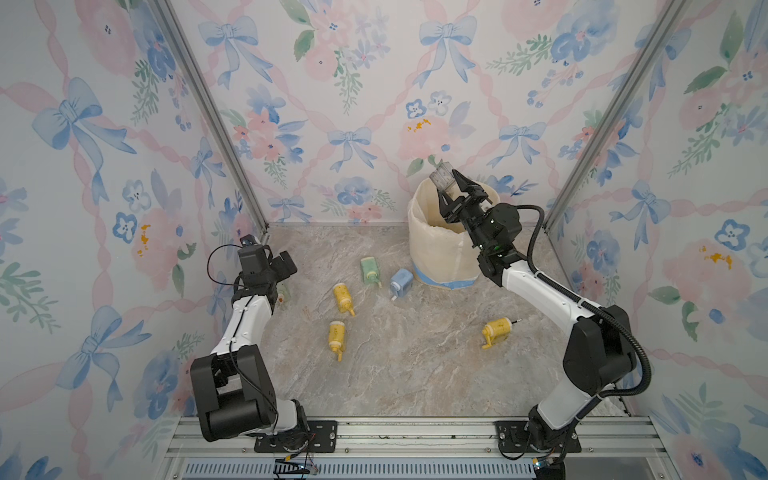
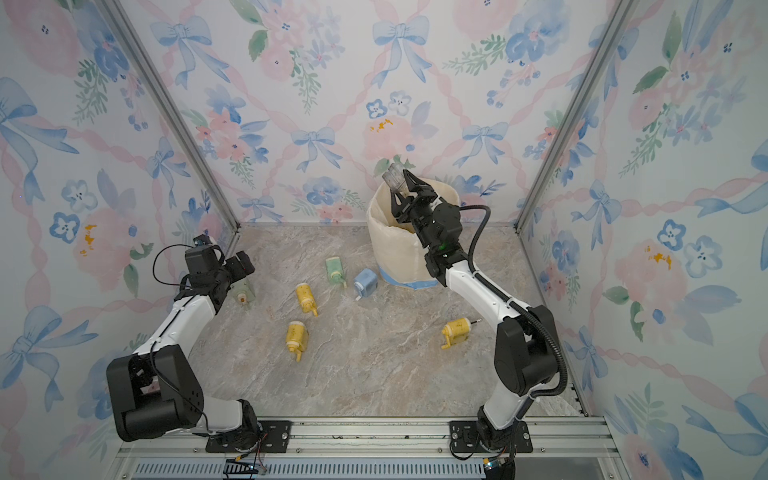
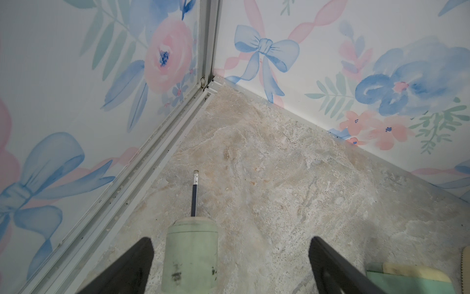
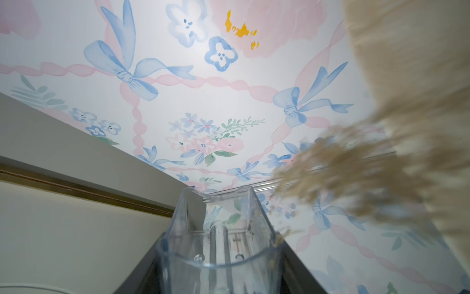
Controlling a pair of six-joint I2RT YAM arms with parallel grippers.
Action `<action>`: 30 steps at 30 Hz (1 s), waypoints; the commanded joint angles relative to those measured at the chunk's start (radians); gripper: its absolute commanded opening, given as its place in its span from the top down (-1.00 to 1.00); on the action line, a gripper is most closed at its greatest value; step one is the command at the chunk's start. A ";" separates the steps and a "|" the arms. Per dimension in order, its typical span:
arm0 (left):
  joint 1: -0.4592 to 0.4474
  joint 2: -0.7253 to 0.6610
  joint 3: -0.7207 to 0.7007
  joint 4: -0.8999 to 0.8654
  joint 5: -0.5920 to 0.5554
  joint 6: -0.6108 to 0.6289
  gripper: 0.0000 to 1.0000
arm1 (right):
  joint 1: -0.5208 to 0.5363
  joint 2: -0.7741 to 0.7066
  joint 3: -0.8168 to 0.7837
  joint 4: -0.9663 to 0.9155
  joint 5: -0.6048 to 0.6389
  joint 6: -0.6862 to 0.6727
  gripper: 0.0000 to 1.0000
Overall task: Take out the pencil sharpener tray and clean the shavings
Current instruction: Pour the shavings into the trash bin.
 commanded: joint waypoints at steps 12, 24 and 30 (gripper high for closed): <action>-0.007 -0.003 -0.016 0.024 0.045 -0.008 -0.96 | 0.040 0.106 -0.017 0.460 0.186 0.186 0.01; -0.025 -0.023 -0.013 0.026 0.073 -0.019 -0.96 | 0.032 0.095 -0.070 0.608 0.171 0.162 0.00; -0.037 -0.036 -0.013 0.027 0.076 -0.016 -0.96 | 0.035 0.095 -0.069 0.628 0.160 0.136 0.00</action>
